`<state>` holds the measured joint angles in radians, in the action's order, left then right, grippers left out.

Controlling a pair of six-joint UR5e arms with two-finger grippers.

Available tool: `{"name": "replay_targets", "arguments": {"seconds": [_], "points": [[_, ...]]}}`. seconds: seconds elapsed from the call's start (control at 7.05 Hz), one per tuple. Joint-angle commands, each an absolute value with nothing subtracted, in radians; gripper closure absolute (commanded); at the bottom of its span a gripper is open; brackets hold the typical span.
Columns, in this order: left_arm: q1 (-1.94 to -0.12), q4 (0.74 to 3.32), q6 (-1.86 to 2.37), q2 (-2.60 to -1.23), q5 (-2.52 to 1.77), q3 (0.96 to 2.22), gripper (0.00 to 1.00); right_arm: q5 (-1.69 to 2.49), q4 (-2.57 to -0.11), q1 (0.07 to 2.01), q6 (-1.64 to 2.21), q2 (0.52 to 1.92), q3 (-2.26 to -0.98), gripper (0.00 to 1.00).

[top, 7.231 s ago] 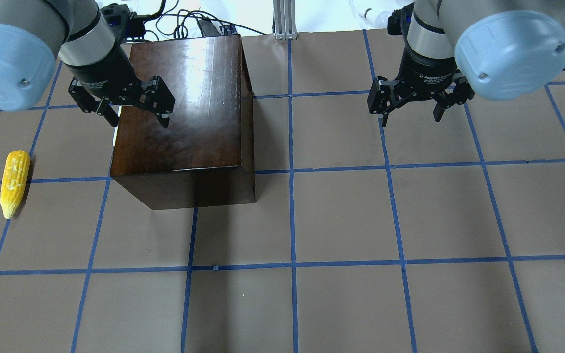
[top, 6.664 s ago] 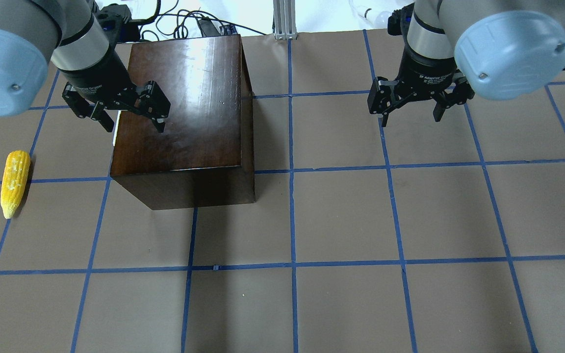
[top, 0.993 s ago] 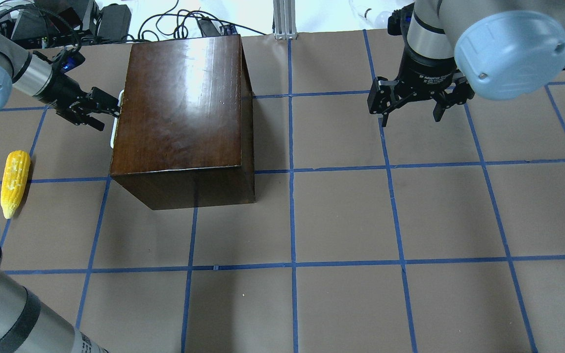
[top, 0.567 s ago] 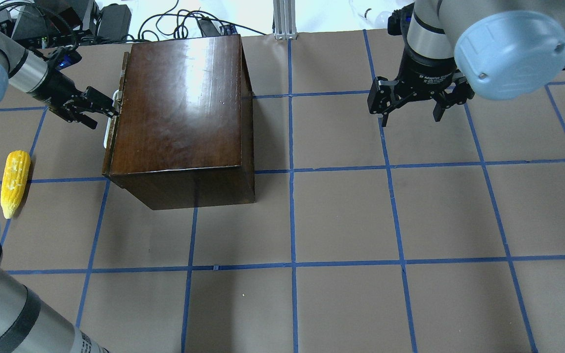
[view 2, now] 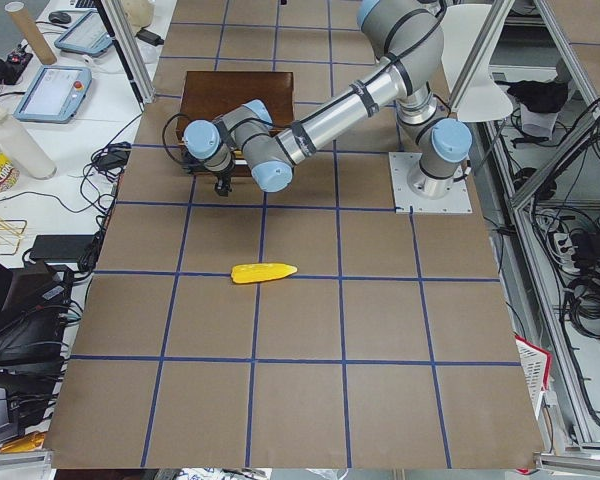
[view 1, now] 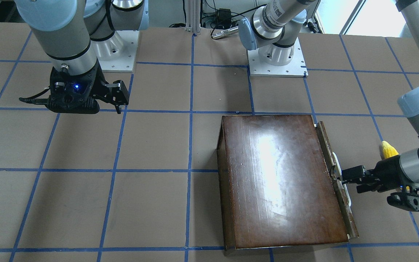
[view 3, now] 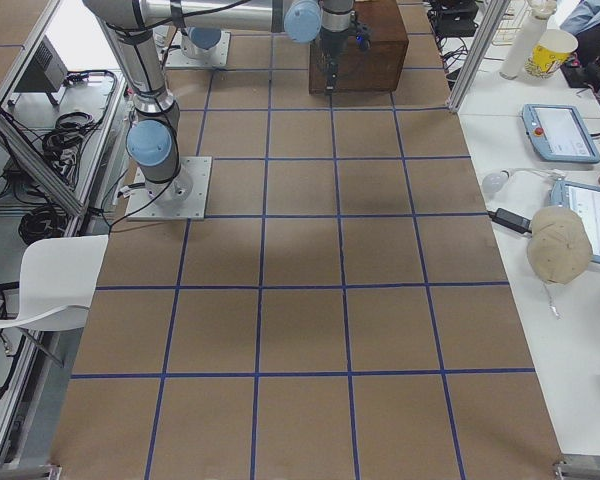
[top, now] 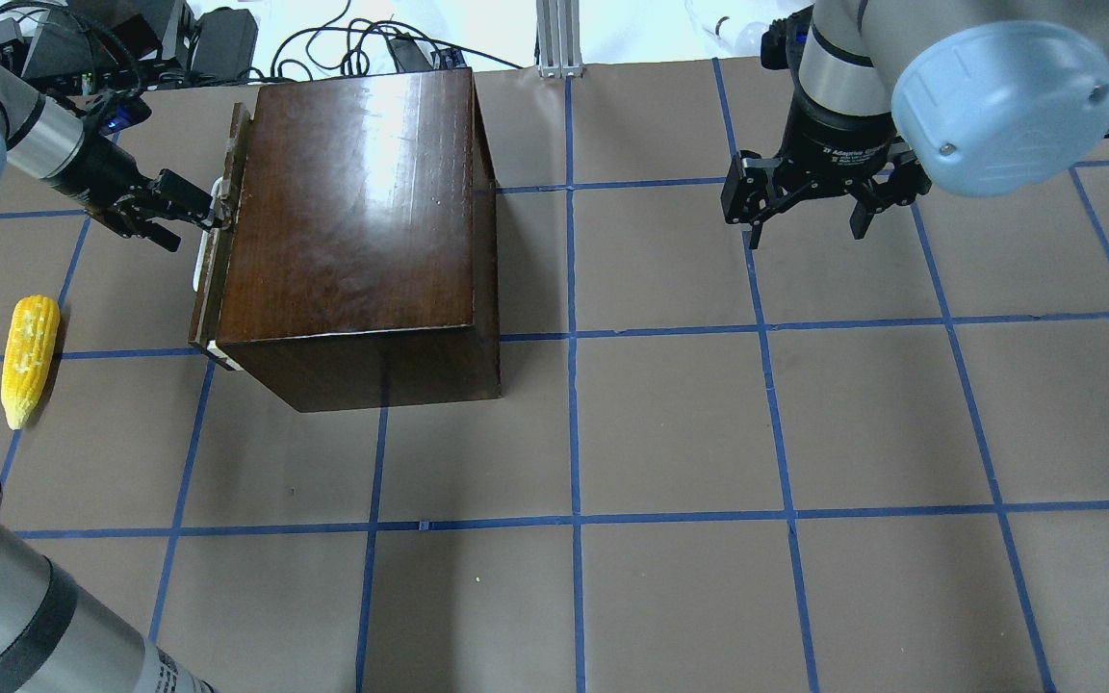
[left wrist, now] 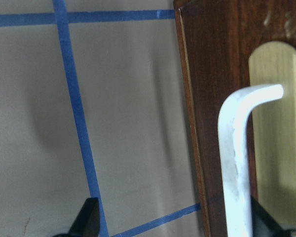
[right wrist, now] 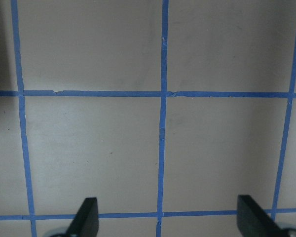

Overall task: Open drawer and put corn inside
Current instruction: 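Pull the drawer open with the left gripper, away from the cabinet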

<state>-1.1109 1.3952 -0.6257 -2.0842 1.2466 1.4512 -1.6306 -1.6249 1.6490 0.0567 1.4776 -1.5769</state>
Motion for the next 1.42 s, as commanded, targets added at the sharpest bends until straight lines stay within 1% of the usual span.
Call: {"name": "replay_targets", "arguments": {"seconds": [0.0, 0.28, 1.28], "points": [[-1.095, 1.402, -0.653, -2.083, 1.247, 1.450, 0.00, -1.631, -1.626, 1.649, 0.057, 1.479, -1.577, 0.00], [-1.075, 1.410, -0.686, -2.083, 1.247, 1.447, 0.00, -1.631, -1.624, 1.649, 0.057, 1.477, -1.577, 0.00], [-1.054, 1.453, -0.796, -2.112, 1.307, 1.368, 0.00, -1.629, -1.624, 1.649, 0.057, 1.477, -1.577, 0.00]]}}
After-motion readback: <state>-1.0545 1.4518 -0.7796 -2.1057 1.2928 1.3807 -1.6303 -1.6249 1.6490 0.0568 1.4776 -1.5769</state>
